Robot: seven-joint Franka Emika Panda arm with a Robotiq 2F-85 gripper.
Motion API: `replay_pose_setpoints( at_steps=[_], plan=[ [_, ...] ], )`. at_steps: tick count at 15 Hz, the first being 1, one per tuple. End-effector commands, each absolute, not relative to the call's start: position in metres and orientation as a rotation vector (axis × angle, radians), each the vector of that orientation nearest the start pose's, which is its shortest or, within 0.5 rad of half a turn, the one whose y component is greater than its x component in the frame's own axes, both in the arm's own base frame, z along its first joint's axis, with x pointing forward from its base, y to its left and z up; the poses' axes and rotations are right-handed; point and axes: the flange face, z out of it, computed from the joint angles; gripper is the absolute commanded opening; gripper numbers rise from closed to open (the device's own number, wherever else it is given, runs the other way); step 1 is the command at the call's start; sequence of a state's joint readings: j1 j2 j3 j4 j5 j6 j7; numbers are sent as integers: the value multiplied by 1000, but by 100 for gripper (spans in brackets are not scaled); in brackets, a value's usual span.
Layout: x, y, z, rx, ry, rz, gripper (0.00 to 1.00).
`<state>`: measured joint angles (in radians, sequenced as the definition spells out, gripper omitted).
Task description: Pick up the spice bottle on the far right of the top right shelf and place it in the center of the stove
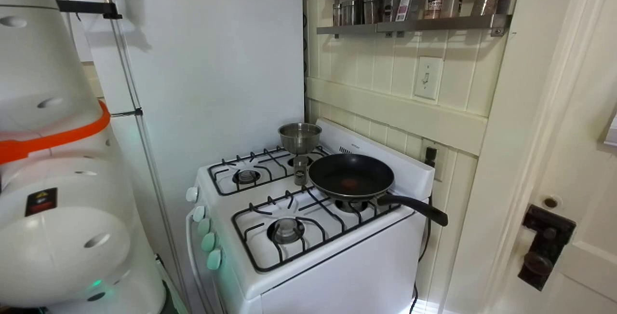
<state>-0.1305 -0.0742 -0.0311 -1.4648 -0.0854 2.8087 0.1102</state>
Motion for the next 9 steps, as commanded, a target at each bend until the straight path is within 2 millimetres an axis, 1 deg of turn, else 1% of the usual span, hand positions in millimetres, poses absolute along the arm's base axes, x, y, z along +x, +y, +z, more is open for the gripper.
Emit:
replay_pose_setpoints(
  at_steps=[1,9],
  plan=[
    [538,-89,876,-2426,267,-2154,76],
    [538,-98,878,-2400,281,-2214,78]
  ],
)
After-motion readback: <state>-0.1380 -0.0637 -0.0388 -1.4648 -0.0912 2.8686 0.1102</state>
